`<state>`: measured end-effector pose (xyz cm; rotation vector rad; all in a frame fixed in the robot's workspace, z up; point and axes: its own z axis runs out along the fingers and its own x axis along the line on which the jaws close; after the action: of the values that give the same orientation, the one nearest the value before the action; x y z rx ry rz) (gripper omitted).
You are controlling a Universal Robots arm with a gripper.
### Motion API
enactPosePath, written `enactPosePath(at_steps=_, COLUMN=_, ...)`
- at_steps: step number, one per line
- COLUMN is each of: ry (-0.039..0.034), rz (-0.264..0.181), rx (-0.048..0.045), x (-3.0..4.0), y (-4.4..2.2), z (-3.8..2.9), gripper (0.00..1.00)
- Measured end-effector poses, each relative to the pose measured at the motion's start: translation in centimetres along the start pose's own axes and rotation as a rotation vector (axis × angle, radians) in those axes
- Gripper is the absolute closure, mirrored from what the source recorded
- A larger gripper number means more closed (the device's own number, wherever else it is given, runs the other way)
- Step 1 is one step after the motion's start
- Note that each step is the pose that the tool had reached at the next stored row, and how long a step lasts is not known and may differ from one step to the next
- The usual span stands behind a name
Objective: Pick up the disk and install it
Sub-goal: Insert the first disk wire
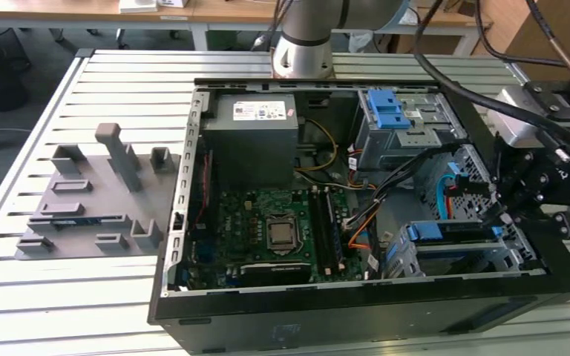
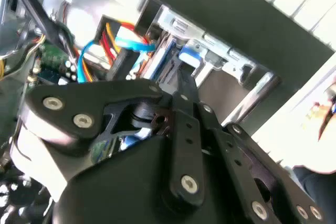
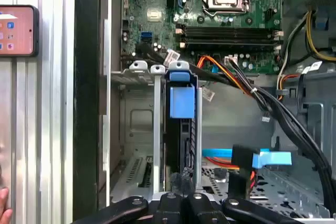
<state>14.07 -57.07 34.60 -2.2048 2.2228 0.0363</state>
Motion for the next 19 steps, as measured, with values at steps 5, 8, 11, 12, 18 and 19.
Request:
enactPosePath(at_steps=5, ry=-0.0023, rz=0.0, rx=0.0009, x=0.03, y=1.6, z=-0.01, gripper=0.89)
enactPosePath(at_steps=8, ry=-0.0024, rz=0.0, rx=0.0009, x=0.03, y=1.64, z=-0.01, gripper=0.89)
enactPosePath(at_steps=11, ry=-0.0024, rz=0.0, rx=0.0009, x=0.03, y=1.68, z=-0.01, gripper=0.89)
enactPosePath(at_steps=12, ry=-0.0023, rz=0.0, rx=0.0009, x=0.03, y=1.69, z=-0.01, gripper=0.89)
enactPosePath(at_steps=18, ry=-0.0022, rz=0.0, rx=0.0009, x=0.03, y=1.72, z=-0.01, gripper=0.89)
enactPosePath(at_steps=19, ry=-0.0023, rz=0.0, rx=0.0009, x=0.02, y=1.72, z=-0.03, gripper=0.89)
